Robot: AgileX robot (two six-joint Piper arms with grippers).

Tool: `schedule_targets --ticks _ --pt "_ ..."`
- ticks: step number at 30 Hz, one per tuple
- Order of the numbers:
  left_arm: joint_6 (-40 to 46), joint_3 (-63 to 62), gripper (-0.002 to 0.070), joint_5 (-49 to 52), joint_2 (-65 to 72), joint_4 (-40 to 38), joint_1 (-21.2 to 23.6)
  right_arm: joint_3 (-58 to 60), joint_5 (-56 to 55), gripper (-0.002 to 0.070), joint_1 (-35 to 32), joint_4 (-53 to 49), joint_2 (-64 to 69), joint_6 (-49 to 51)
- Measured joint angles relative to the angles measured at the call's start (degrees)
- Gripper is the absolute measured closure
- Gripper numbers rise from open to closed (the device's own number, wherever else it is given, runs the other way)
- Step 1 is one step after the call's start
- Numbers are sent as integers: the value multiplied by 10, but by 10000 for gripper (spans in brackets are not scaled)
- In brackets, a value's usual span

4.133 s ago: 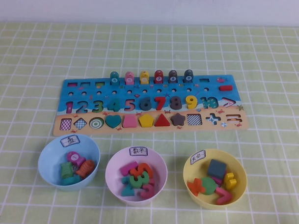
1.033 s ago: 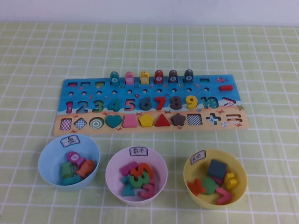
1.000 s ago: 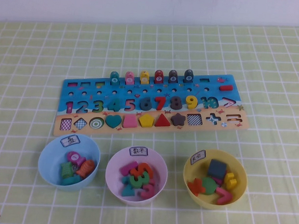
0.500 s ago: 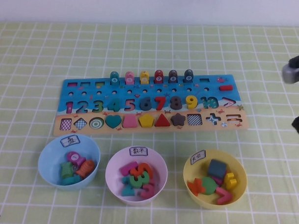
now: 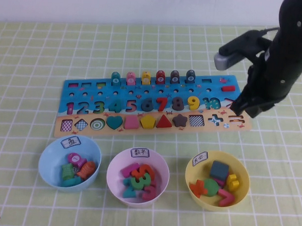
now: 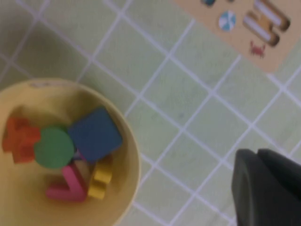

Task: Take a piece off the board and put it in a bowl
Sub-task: Pick up the "number 9"

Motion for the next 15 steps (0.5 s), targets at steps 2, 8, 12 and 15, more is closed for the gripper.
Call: schedule_targets --ticks 2,8,12,15 --pt "0 0 680 0 0 0 0 -41 0 694 0 3 25 5" --pt "0 0 680 0 0 0 0 -164 2 692 0 4 107 40" --pt "0 0 680 0 0 -1 0 -233 2 615 0 11 168 42" --pt "0 0 680 0 0 -1 0 -272 2 477 1 24 212 42"
